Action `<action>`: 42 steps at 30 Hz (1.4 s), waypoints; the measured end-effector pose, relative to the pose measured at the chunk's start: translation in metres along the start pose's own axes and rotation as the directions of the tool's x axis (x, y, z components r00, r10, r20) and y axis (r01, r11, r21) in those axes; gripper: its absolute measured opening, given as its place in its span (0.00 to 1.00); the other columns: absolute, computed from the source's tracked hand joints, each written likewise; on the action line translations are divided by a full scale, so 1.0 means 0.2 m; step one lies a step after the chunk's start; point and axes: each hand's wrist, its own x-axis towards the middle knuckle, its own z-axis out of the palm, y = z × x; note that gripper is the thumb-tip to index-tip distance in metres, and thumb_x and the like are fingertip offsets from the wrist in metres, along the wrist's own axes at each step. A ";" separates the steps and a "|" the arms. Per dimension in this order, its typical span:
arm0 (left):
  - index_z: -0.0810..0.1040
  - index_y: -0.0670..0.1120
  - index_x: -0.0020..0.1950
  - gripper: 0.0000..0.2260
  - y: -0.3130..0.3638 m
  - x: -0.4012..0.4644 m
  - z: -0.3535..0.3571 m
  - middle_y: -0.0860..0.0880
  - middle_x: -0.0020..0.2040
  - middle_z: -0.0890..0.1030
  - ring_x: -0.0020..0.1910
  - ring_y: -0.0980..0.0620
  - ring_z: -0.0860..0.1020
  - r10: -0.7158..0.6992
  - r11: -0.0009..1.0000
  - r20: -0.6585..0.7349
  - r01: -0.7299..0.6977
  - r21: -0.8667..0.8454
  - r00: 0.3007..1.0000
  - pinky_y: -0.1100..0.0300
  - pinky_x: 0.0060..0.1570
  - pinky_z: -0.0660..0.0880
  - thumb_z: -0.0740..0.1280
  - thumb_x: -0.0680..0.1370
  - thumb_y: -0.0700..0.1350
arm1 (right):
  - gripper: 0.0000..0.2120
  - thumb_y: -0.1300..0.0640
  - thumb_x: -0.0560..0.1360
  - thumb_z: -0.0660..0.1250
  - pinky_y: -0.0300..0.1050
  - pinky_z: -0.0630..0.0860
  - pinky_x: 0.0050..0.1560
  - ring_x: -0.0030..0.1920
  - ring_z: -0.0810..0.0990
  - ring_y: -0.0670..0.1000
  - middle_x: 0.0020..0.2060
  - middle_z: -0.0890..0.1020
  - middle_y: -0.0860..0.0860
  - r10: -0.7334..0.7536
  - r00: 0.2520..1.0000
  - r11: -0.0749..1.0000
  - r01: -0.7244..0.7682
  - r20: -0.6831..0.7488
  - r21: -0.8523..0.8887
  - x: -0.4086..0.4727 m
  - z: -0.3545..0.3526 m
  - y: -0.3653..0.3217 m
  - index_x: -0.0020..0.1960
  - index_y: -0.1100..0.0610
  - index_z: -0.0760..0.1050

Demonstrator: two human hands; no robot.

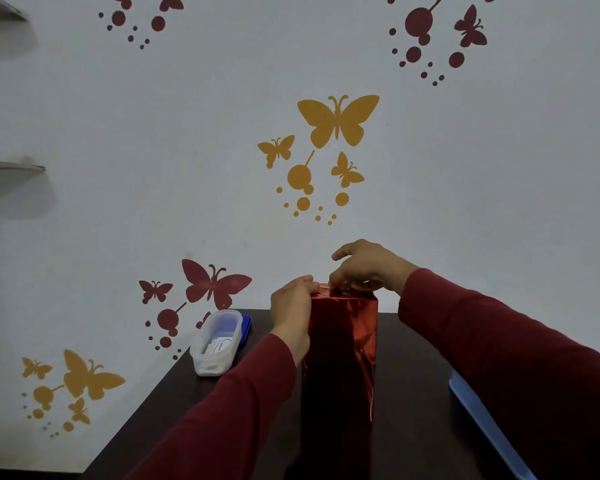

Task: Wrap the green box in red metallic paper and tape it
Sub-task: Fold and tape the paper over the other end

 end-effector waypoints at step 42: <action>0.75 0.45 0.35 0.12 0.04 0.02 0.04 0.46 0.38 0.80 0.44 0.42 0.78 0.152 0.906 -0.051 -0.119 0.407 0.987 0.55 0.48 0.75 0.65 0.79 0.44 | 0.18 0.63 0.76 0.63 0.53 0.77 0.69 0.60 0.83 0.53 0.57 0.85 0.47 0.131 0.965 0.820 0.023 -0.228 0.572 0.04 0.18 0.28 0.54 0.47 0.86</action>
